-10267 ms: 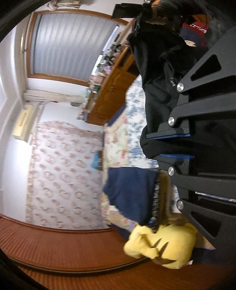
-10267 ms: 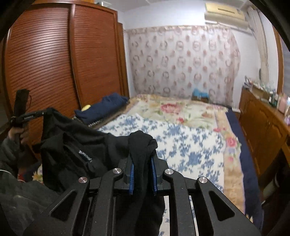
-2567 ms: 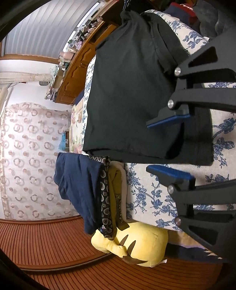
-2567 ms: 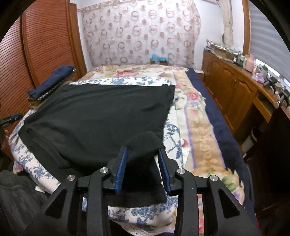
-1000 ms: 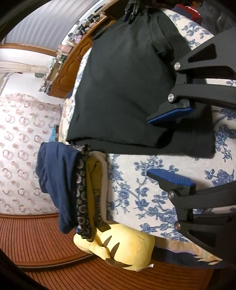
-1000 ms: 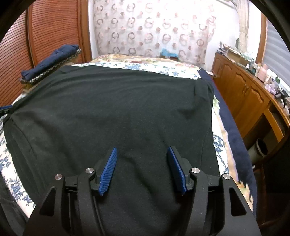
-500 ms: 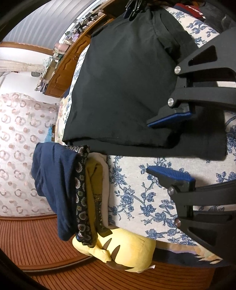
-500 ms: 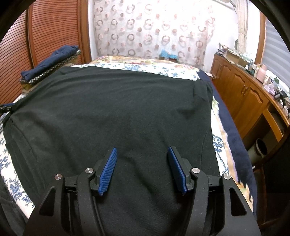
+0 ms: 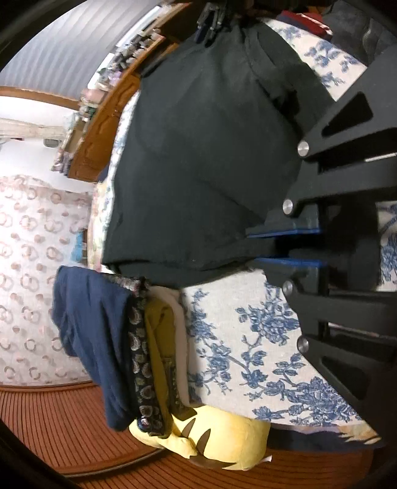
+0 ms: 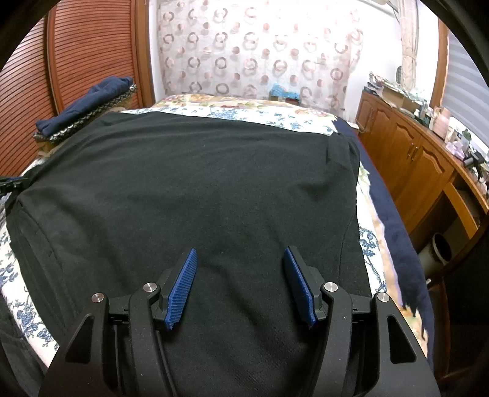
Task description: Fold small clothes
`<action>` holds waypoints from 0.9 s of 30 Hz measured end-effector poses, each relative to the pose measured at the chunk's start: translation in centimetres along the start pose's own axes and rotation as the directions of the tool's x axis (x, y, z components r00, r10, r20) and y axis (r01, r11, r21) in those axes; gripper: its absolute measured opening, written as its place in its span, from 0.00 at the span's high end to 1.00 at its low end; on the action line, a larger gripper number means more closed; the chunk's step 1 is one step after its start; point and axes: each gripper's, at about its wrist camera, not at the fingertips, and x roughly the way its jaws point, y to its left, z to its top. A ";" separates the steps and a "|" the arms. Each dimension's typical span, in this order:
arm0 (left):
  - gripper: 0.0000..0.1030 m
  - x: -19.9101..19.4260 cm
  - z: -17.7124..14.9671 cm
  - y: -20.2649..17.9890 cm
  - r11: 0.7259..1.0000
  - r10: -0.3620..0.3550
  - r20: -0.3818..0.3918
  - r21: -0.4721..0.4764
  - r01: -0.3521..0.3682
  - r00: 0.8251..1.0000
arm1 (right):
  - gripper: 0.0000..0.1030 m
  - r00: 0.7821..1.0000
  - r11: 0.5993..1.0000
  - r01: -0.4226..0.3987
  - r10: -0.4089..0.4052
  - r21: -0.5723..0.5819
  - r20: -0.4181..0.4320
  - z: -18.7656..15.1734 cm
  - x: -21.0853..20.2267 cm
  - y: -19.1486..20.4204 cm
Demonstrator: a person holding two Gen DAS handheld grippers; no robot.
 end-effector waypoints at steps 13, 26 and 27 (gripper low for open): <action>0.94 -4.5 3.8 -4.3 0.993 -0.113 0.195 0.064 0.102 0.974 | 0.41 1.000 1.000 -0.002 0.002 0.001 0.001 0.0 0.0 -0.1; 0.94 -5.6 7.7 -8.6 0.970 -0.221 0.259 0.156 0.185 0.940 | 0.41 1.000 1.000 -0.005 0.005 0.003 0.001 0.0 0.1 0.1; 0.94 -5.7 8.0 -9.0 0.967 -0.232 0.261 0.166 0.193 0.937 | 0.41 1.000 1.000 -0.005 0.005 0.003 0.001 0.0 0.1 0.0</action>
